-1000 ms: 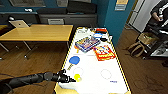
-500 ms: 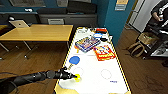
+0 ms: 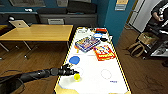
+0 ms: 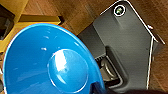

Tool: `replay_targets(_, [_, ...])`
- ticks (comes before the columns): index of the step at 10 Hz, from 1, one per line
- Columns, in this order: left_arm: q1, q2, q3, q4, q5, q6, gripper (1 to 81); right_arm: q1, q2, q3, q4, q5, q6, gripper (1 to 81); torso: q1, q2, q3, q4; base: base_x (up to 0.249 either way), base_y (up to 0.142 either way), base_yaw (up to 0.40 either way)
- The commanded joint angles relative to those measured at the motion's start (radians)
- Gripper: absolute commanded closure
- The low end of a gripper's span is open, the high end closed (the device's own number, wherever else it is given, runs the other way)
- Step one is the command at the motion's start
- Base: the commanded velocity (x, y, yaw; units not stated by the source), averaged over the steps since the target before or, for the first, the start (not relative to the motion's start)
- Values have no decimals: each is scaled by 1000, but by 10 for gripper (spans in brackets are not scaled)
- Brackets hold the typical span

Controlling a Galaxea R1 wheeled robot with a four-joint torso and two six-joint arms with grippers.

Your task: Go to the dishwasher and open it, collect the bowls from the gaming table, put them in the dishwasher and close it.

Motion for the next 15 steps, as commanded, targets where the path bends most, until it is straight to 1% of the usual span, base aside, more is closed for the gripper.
replay_targets(1, [-132, 10, 0, -4, 31, -1, 10, 38, -38, 32, -22, -39, -1, 811, 0, 0, 0, 0, 0, 0, 0])
replay_targets(5, [-127, 59, -31, 1, 34, -1, 10, 35, -34, 32, -24, -39, -4, 811, 0, 0, 0, 0, 0, 0, 0])
replay_targets(7, [-127, 68, -36, 11, 35, -1, 10, 36, -29, 29, -24, -39, -4, 811, 0, 0, 0, 0, 0, 0, 0])
replay_targets(10, [-132, 52, -37, 8, 51, -1, 10, 41, -29, 30, -24, -41, -4, 811, 0, 0, 0, 0, 0, 0, 0])
replay_targets(13, [-132, 30, -71, 8, 52, -1, 10, 45, -25, 32, -22, -53, -4, 811, 0, 0, 0, 0, 0, 0, 0])
replay_targets(15, [-132, 6, -66, 7, 52, -1, 10, 50, -25, 33, -22, -54, -4, 811, 0, 0, 0, 0, 0, 0, 0])
